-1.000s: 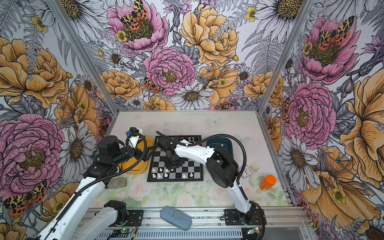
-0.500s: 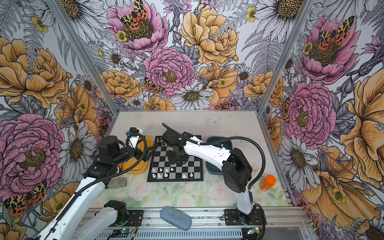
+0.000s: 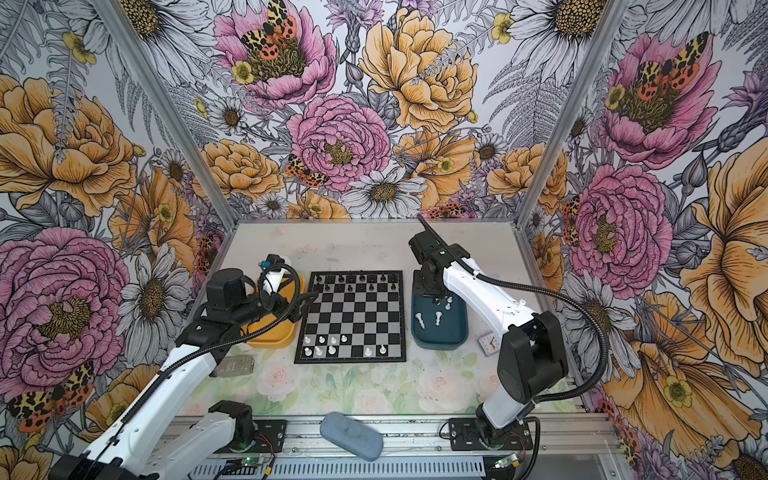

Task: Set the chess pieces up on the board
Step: 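Move the right gripper back over the teal tray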

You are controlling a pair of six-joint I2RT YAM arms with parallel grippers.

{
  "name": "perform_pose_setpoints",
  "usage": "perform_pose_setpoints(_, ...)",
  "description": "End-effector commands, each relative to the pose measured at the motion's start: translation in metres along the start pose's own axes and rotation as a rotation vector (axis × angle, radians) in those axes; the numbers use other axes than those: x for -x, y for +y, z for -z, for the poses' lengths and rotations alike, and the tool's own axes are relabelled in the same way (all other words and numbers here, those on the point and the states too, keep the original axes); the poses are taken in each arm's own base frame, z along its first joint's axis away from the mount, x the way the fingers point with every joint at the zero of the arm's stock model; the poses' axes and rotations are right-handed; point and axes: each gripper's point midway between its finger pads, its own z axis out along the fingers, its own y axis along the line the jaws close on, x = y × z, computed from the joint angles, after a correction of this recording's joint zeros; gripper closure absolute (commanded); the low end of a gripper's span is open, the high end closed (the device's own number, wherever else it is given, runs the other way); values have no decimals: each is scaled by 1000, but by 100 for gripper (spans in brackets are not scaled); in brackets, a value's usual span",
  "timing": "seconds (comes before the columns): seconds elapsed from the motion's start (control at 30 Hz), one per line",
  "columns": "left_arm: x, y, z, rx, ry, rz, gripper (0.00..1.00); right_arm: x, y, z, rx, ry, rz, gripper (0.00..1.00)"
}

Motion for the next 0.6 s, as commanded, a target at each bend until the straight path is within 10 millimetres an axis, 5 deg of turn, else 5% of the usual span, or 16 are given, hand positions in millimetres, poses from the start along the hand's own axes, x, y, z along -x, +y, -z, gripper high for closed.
perform_pose_setpoints(0.0, 9, -5, 1, -33, -24, -29, 1, 3, -24, -20, -95, 32, 50, 78)
perform_pose_setpoints(0.23, 7, -3, -2, -31, -13, -21, 1, 14, -43, -45, -145, 74, 68, 77)
perform_pose_setpoints(0.57, 7, -2, -4, -30, -10, -16, 1, 26, -34, -74, -61, 99, 60, 76)
